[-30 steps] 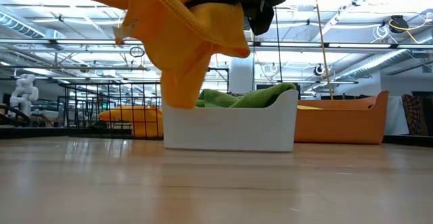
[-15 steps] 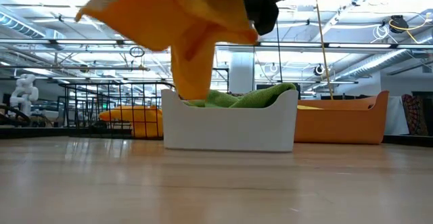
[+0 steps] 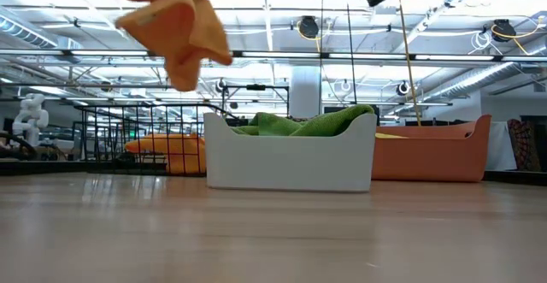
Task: Sort microfiber towel by color & place in baskets
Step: Put the orange microfiber cloth into the black wired basket
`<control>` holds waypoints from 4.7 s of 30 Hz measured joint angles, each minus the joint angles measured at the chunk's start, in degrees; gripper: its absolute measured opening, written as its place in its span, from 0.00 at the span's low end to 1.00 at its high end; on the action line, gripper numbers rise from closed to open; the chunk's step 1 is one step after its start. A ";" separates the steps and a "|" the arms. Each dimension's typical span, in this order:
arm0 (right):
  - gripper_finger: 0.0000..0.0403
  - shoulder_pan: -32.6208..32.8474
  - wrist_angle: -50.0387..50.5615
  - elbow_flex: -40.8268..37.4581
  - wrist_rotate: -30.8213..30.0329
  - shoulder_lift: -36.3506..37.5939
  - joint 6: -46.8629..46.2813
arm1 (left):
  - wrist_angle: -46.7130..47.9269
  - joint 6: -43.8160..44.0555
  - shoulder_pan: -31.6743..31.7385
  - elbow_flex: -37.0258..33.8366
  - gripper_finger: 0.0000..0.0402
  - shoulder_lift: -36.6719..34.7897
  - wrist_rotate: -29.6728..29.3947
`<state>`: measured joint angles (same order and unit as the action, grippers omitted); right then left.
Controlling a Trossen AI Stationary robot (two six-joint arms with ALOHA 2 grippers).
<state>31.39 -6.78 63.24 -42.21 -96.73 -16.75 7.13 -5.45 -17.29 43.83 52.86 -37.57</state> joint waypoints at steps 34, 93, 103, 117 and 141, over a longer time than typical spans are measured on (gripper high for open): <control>0.65 1.71 1.50 0.00 -2.71 0.00 0.41 | 10.39 -1.25 75.70 -1.25 0.15 12.73 50.62; 0.65 1.71 1.68 0.00 -2.71 0.00 -1.01 | 35.61 8.09 60.33 1.31 0.57 3.22 39.44; 0.65 1.71 1.79 0.00 -2.71 0.00 -1.07 | 36.51 6.83 57.24 3.76 0.57 0.16 37.82; 0.65 1.76 2.32 0.00 -2.47 0.00 -2.08 | 27.16 3.20 57.61 -3.20 0.34 7.49 35.13; 0.65 1.74 3.76 0.00 -2.48 0.00 -2.08 | 10.98 -2.50 65.83 -2.72 0.02 23.67 34.77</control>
<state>33.12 -3.02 63.24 -44.69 -96.73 -18.83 18.11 -7.94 48.54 41.11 76.53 -2.80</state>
